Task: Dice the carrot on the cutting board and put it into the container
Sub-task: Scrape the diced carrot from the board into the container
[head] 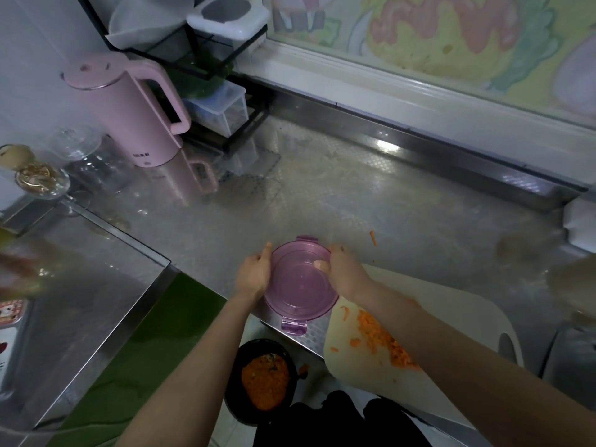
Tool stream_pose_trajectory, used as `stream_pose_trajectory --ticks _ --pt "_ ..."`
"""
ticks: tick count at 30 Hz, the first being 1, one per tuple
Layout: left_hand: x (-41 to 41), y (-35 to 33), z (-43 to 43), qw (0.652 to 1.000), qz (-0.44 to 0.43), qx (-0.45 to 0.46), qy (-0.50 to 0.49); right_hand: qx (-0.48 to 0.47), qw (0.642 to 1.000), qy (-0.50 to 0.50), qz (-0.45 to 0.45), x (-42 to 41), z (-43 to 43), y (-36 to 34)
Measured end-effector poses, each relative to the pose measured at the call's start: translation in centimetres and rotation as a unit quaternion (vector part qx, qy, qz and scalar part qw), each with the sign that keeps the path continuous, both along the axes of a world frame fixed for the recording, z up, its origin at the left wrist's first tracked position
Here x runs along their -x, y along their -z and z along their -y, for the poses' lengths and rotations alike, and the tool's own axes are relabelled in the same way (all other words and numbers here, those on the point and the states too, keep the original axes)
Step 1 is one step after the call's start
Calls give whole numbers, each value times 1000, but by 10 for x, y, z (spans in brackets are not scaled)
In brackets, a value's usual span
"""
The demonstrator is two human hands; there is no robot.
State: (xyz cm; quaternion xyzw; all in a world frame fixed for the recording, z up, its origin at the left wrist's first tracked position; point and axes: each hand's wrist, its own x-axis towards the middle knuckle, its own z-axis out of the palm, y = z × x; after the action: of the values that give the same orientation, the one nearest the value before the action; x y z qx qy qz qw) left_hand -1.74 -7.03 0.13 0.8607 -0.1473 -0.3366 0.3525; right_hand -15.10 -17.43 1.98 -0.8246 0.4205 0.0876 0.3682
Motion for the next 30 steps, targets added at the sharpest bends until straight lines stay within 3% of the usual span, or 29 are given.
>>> stream_pose_trajectory --ticks 5,10,15,19,25,30 --pt "3 -2 -3 998 43 -3 -37 -1 1000 6 0 3 -3 3" --pt "6 -8 -9 993 -24 78 -82 1 999 29 16 6 -2 3" --pt "17 -11 -29 990 -67 89 -82 22 996 80 41 15 -4 8" --pt "21 -13 -30 985 -29 125 -119 12 993 99 57 15 -7 10" --pt "29 -27 -26 987 6 126 -103 28 997 57 43 19 -5 11" --pt "24 -26 -27 983 -47 141 -111 20 997 33 73 21 -4 11"
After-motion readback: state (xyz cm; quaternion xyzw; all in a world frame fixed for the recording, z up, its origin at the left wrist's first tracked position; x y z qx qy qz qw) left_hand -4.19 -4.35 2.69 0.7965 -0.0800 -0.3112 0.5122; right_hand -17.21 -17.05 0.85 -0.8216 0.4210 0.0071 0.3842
